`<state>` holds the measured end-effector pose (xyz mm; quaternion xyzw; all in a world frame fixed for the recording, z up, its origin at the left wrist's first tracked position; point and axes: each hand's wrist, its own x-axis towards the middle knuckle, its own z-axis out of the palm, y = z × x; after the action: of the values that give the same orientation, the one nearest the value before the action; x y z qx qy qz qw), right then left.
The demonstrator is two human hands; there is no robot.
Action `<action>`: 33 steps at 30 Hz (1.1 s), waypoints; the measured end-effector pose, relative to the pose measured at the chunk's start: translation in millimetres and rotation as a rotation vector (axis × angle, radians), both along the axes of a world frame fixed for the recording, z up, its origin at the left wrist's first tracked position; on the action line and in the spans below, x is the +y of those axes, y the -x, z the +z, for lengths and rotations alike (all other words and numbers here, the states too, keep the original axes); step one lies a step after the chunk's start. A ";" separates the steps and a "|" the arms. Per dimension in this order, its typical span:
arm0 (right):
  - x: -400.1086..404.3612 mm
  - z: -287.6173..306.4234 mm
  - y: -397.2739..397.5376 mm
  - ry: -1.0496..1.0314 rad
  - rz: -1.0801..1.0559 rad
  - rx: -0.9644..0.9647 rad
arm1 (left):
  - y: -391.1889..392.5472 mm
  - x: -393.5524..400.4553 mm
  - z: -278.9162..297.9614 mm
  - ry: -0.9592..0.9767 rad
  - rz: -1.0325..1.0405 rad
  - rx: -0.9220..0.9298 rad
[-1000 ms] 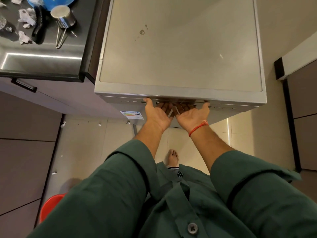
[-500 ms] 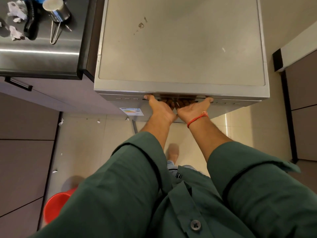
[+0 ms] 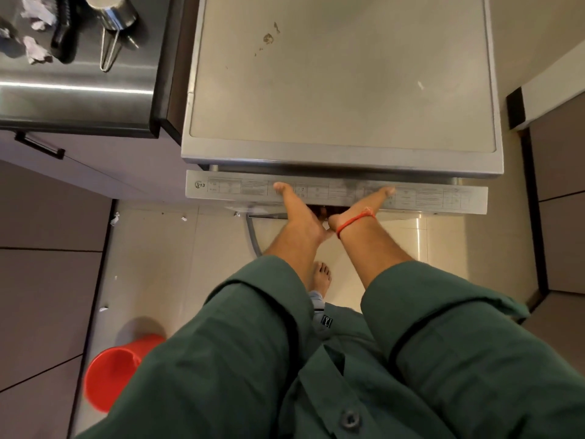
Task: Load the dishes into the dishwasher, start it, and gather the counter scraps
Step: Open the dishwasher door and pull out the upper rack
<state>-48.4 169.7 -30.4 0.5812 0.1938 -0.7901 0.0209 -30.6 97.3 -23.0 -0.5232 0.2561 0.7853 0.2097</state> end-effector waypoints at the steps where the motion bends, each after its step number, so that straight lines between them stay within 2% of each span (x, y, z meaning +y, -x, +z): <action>1: 3.6 -5.2 -3.1 -0.002 0.026 -0.009 | -1.6 -1.5 1.8 0.020 -0.018 0.004; 5: 13.9 -16.9 -15.7 -0.031 0.216 0.040 | -15.0 -14.9 -3.2 0.109 -0.134 0.061; 9: 22.6 5.2 -36.8 -0.047 0.584 0.001 | -30.9 -37.6 3.6 0.262 -0.530 0.114; 12: 30.2 29.3 -51.0 -0.095 0.911 0.037 | -35.8 -51.1 13.1 0.391 -0.730 0.218; 15: 33.5 49.8 -48.7 -0.420 1.131 0.131 | -31.6 -51.2 27.1 0.581 -0.800 0.430; 18: 38.5 50.2 -32.7 -0.953 1.250 0.239 | -16.7 -47.1 31.4 0.959 -0.966 0.665; 20: 44.5 41.3 -21.6 -1.170 1.326 0.285 | -5.3 -47.7 27.6 1.148 -1.139 0.749; 25: 59.3 17.3 -9.2 -1.485 1.764 0.196 | 6.9 -65.0 19.9 1.419 -1.617 0.799; 27: 64.0 13.0 -15.7 -1.641 1.893 0.167 | 5.7 -73.5 16.9 1.488 -1.706 0.774; 29: 66.3 10.3 -25.9 -1.738 1.932 0.172 | 3.6 -79.7 13.0 1.525 -1.766 0.727; 33: 66.5 5.6 -47.9 -1.787 2.008 0.172 | -4.0 -83.0 13.7 1.579 -1.855 0.697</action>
<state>-0.5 236.2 -24.8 -0.0476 0.9778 -0.0713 0.1910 -26.6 14.3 -9.3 0.1037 0.9641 0.0737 0.2330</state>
